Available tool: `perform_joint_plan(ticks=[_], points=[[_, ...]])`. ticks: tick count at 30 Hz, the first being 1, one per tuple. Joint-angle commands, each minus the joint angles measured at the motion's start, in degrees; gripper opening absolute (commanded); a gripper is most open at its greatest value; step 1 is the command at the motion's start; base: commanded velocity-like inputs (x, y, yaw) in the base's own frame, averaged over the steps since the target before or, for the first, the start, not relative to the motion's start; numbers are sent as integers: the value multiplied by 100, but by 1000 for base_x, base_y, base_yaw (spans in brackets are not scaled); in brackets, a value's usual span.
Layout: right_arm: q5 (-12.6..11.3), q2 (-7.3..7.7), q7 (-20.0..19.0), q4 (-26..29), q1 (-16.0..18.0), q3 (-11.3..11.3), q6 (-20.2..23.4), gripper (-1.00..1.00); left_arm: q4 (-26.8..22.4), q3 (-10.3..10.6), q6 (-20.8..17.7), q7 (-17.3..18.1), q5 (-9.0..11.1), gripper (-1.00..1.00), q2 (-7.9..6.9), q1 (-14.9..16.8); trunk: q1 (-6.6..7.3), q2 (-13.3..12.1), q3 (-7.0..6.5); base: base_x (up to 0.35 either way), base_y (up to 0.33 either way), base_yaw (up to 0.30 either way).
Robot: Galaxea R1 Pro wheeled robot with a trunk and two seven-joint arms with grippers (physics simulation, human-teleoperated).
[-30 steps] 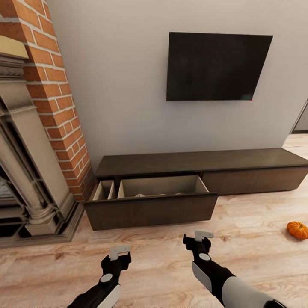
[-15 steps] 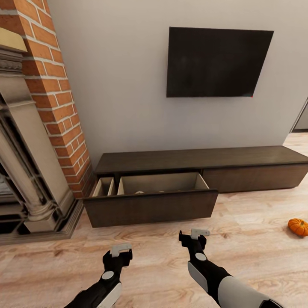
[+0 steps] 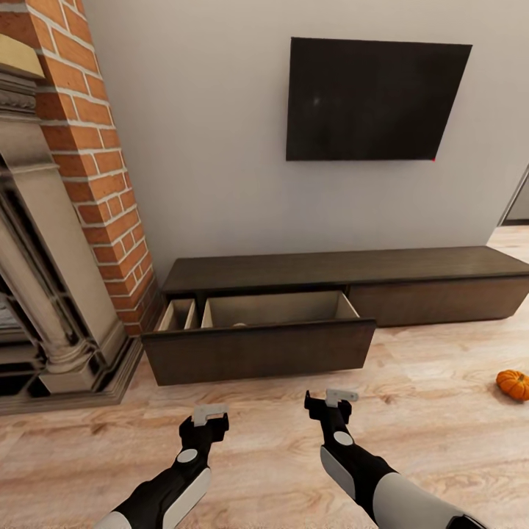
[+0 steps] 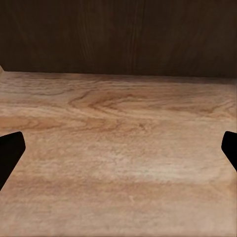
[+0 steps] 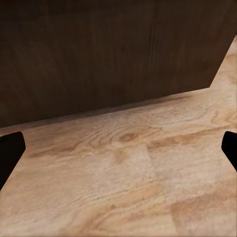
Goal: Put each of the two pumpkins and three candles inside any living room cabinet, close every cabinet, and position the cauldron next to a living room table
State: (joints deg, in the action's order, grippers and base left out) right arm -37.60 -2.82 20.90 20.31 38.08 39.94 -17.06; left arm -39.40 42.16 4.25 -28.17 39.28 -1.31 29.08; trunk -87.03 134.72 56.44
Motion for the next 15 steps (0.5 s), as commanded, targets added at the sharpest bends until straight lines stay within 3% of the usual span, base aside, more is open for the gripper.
perform_joint_plan(ticks=[1, 10, 15], points=[[-54, 2, 28, 5, 7, 49, -24, 100, -5, 47, 41, -40, 58, 100, -5, 9, -21, 44, 24, 0, 0, 0], [-52, 3, -14, 16, 7, 57, 25, 100, -39, 47, 41, -68, 20, 100, 15, 10, -219, 405, 185, 0, 0, 0], [-49, 6, -15, 16, 7, 58, 27, 100, -126, 47, 41, -76, 44, 100, -6, 10, -219, 405, 185, 0, 0, 0]])
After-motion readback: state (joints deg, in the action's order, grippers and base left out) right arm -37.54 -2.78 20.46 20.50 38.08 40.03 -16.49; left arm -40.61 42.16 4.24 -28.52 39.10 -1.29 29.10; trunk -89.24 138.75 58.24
